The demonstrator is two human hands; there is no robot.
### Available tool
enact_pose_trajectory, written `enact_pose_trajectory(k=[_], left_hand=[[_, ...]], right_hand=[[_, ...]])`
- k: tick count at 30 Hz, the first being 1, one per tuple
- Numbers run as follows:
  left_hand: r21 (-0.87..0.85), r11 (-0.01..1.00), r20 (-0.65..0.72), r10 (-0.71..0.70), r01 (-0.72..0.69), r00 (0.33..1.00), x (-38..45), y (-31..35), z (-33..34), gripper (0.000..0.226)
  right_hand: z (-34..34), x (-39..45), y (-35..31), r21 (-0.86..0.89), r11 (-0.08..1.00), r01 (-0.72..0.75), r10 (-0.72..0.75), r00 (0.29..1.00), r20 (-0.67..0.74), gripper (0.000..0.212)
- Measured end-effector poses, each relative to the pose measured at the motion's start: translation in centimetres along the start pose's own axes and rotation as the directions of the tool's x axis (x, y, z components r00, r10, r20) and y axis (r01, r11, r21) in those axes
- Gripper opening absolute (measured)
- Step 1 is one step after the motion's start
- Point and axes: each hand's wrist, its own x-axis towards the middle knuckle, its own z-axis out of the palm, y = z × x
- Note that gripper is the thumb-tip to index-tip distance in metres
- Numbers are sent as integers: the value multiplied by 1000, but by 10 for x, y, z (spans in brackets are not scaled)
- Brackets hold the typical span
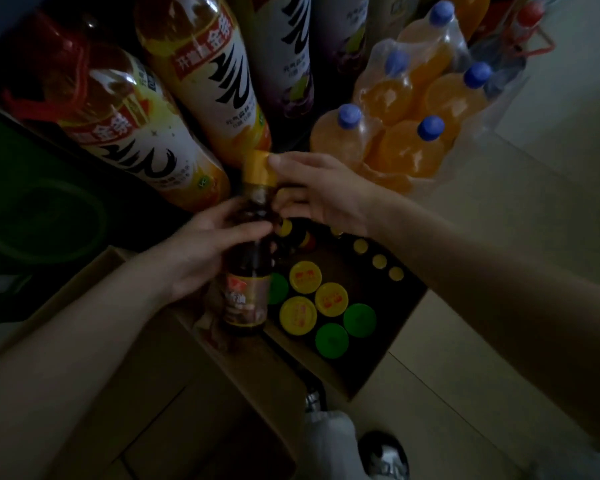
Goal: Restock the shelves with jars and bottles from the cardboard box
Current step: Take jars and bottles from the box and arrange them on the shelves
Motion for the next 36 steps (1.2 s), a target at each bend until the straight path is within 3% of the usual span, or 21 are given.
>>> enact_pose_trajectory(k=[1, 2, 3, 4, 6, 8, 10, 11, 14, 17, 20, 24, 28, 31, 36], left_hand=[[-49, 998, -95, 34, -39, 995, 0, 1, -9, 57], [-85, 994, -173, 59, -74, 983, 0, 2, -18, 60], [-87, 991, -221, 78, -100, 972, 0, 4, -25, 62], [-56, 992, -240, 97, -113, 966, 1, 6, -31, 64], [53, 991, -231, 135, -126, 963, 4, 7, -37, 63], [147, 980, -209, 160, -131, 965, 7, 6, -39, 56], [171, 977, -190, 160, -128, 969, 13, 3, -39, 53], [167, 978, -182, 158, -128, 970, 17, 2, -40, 52], [164, 976, -163, 169, -143, 972, 24, 2, -40, 46], [168, 974, -145, 179, -154, 973, 25, 7, -35, 45], [152, 975, -150, 188, -165, 971, 20, 12, -31, 45], [145, 975, -154, 191, -169, 969, 0, 22, -16, 47], [135, 972, -185, 215, -192, 959, -35, 38, 4, 44], [96, 976, -196, 213, -197, 957, -85, 63, 23, 35], [-21, 994, -158, 103, -108, 982, -222, 138, 41, 76]], right_hand=[[-1, 6, 11, 69, 997, -20, 25, 998, -60, 27], [-4, 15, 25, 13, 999, -50, 52, 988, -145, 29], [-8, 24, 42, -191, 976, -104, 57, 969, -239, 32], [-12, 32, 58, -493, 852, -173, 28, 958, -287, 37], [-18, 52, 87, -893, 403, -200, 29, 978, -206, 56], [-15, 73, 108, -987, 99, -128, 58, 991, -122, 74], [-7, 90, 119, -991, -78, -105, -37, 994, -103, 79], [-4, 96, 122, -987, -115, -109, -108, 989, -97, 79], [-2, 108, 128, -986, -123, -109, -198, 977, -83, 69], [-5, 106, 132, -980, -183, -79, -95, 994, -62, 49], [-10, 90, 132, -979, -175, -104, 3, 994, -106, 41], [-26, 50, 109, -977, -139, -160, -35, 987, -157, 29], [-28, -3, 47, -987, -29, -156, -99, 983, -152, 26], [-7, -52, -35, -991, 76, -113, -91, 989, -120, 24], [95, -152, -207, -926, 379, 3, 50, 998, 24, 21]])
